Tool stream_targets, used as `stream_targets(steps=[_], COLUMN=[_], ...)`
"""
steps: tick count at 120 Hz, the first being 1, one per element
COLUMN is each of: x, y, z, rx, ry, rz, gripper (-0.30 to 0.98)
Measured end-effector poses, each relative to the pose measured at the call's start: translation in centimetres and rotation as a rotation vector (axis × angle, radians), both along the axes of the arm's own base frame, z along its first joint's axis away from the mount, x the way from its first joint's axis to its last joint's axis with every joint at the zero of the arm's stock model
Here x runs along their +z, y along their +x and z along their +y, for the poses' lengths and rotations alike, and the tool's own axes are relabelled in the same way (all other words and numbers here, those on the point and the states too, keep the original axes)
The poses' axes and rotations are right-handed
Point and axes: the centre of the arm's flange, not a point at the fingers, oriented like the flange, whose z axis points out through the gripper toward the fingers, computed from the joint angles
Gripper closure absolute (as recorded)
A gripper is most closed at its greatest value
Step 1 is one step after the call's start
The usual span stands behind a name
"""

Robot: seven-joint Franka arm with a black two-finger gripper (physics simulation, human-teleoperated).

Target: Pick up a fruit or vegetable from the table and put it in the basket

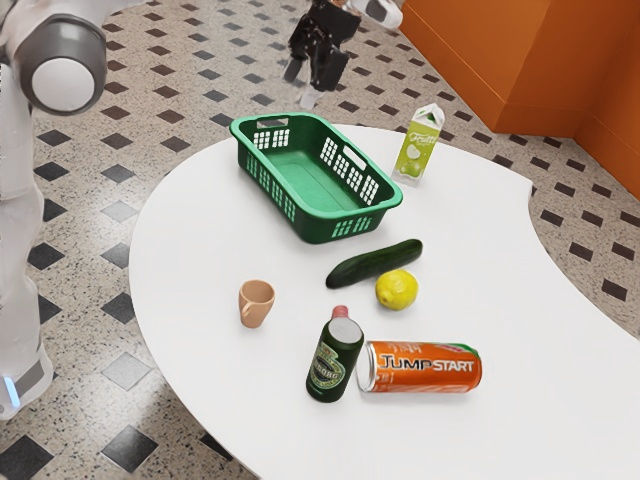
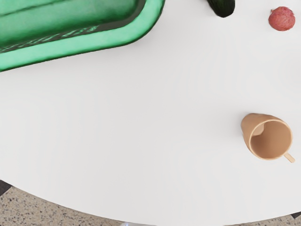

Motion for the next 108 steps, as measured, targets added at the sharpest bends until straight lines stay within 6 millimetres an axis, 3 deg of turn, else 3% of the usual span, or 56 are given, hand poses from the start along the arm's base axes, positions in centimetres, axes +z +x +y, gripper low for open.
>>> stream_targets(steps=[14,29,40,55,63,90,108], x=[0.7,1.1,1.4,1.8,1.7,1.6,1.4], y=[2.0,3.8,4.5,4.7,4.8,5.6,5.7], z=[2.1,0.5,-2.3,-9.5,-11.5,-8.3,-8.6], rx=[0.019,-0.029,-0.093,-0.240,-0.281,-0.232,-0.241], ry=[0.020,0.031,0.042,0.090,0.104,0.139,0.138], rz=[-0.164,-0.258,-0.298,-0.330,-0.337,-0.352,-0.346], gripper=[0.00,0.00,0.00,0.00,0.00,0.00,0.00])
